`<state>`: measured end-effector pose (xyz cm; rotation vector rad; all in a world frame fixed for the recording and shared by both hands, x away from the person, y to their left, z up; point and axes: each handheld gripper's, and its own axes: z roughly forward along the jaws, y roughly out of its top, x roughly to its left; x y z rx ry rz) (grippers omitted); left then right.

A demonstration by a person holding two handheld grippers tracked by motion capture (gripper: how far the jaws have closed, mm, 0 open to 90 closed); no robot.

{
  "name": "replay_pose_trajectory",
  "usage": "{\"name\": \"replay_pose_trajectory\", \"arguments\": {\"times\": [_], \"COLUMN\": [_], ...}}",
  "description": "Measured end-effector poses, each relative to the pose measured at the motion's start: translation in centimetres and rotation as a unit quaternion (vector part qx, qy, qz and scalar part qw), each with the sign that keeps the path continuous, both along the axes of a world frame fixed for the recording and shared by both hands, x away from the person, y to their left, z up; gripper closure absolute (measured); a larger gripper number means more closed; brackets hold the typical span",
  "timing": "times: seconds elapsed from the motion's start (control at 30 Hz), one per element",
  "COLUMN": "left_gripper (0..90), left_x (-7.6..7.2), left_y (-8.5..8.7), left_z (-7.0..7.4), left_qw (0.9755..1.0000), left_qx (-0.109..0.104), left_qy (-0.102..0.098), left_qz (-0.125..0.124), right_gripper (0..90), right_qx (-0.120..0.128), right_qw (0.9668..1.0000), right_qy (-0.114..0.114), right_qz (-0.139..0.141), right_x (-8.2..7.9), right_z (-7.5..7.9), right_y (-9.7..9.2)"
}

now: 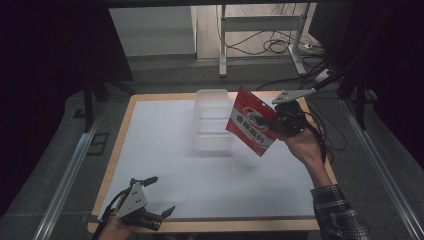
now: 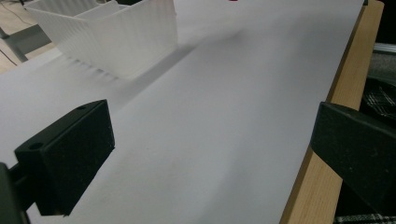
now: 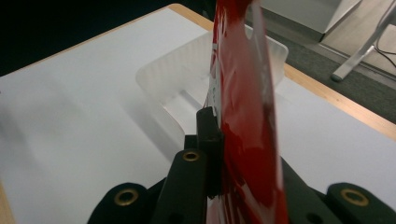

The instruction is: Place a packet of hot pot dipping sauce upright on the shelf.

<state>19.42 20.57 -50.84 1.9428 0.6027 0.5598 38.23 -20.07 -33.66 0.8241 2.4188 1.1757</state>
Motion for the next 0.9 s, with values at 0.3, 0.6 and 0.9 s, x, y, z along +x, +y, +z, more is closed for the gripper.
{"name": "replay_pose_trajectory", "arguments": {"times": [0.3,0.6,0.9], "left_gripper": [0.0,0.0,0.0], "left_x": [0.0,0.0,0.0], "left_y": [0.0,0.0,0.0], "left_z": [0.0,0.0,0.0], "left_qw": [1.0,1.0,1.0], "left_qx": [0.001,0.002,0.001], "left_qy": [0.0,0.0,-0.001], "left_qz": [-0.002,-0.003,-0.003], "right_gripper": [87.8,87.8,87.8], "right_qx": [-0.012,-0.026,-0.043], "right_qw": [0.9995,0.9981,0.9962], "right_qy": [0.005,0.009,0.003], "right_qz": [0.028,0.055,0.076], "right_x": [1.4,2.9,3.9], "right_z": [-0.1,0.0,0.3], "right_y": [2.0,4.4,6.5]}}
